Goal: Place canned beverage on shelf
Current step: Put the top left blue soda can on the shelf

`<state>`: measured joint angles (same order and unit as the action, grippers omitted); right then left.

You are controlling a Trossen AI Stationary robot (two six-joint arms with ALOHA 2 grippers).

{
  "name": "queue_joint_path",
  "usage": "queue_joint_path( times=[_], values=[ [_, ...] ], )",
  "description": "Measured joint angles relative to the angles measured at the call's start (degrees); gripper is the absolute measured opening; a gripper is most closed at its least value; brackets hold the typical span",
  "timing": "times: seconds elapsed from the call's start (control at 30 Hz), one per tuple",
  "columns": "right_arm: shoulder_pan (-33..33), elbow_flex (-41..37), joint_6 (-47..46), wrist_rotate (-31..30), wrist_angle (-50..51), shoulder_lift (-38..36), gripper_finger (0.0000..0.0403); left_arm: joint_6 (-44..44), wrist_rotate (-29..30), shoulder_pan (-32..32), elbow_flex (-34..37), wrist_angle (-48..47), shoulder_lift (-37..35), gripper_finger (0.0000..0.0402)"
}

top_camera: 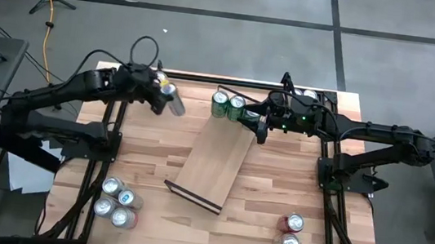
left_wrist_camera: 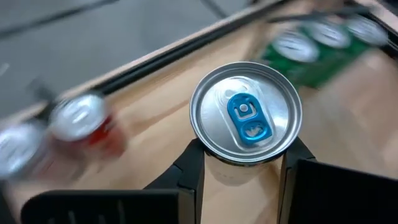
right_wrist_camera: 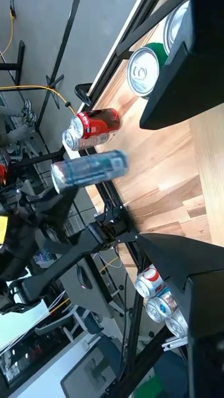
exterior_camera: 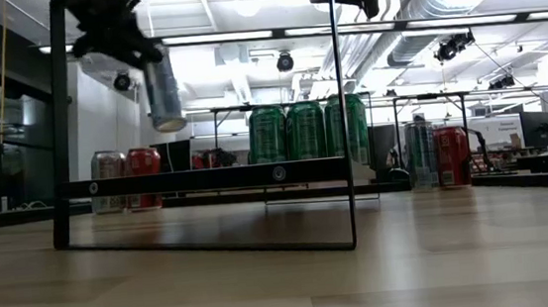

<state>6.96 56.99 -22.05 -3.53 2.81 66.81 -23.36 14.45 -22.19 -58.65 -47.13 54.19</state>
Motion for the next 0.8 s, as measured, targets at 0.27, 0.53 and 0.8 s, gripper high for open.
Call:
queue_joint_path(
  times=[0.27,0.53,0.8],
  values=[
    [0.0,0.0,0.0,0.0,0.0,0.0,0.0273,23.5,-9.6,5.0,0.0,14.7,4.7,0.0052],
    [0.0,0.0,0.0,0.0,1.3,0.0,0.0273,33.8,-12.4,5.9,0.0,20.7,16.8,0.0052],
    [0.0,0.0,0.0,0.0,1.9,0.0,0.0273,40.0,-12.5,5.7,0.0,30.5,26.3,0.0052]
  ],
)
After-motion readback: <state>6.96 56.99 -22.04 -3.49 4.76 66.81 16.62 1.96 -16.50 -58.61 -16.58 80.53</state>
